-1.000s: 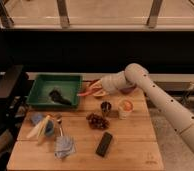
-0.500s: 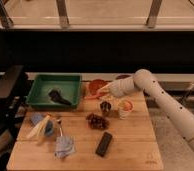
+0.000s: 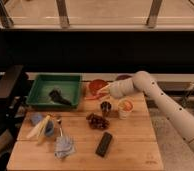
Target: Place pepper in red bowl
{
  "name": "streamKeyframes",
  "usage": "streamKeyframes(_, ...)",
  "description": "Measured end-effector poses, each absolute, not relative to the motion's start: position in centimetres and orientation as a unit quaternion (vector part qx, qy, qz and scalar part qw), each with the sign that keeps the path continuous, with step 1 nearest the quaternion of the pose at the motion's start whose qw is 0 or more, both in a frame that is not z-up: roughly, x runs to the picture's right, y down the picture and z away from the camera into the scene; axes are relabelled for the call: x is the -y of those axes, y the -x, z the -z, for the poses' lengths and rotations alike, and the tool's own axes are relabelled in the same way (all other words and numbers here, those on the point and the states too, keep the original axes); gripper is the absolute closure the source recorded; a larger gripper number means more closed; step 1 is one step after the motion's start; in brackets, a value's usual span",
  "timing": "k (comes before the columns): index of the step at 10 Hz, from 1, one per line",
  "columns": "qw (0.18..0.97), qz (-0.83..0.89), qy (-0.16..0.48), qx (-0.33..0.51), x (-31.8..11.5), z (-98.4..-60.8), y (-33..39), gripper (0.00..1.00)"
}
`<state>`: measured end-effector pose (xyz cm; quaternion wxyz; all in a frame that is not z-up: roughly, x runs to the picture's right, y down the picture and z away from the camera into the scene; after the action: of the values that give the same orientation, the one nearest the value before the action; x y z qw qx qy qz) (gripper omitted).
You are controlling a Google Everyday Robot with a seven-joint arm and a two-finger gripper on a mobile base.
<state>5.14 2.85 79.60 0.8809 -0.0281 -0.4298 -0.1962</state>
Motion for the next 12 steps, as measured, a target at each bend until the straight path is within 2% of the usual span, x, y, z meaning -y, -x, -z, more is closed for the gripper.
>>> streamKeyframes(3,0.886,0.2,0.026,0.418,-1.4,-80.6,-6.1,1.0)
streamKeyframes(7,0.893,0.209,0.034,0.397,0.8,-83.4,-7.5,1.0)
streamKeyframes(10,0.89,0.219,0.017,0.4,1.5,-85.8,-8.4,1.0)
streamKeyframes(12,0.884,0.225,0.008,0.409,1.8,-86.9,-8.2,0.95)
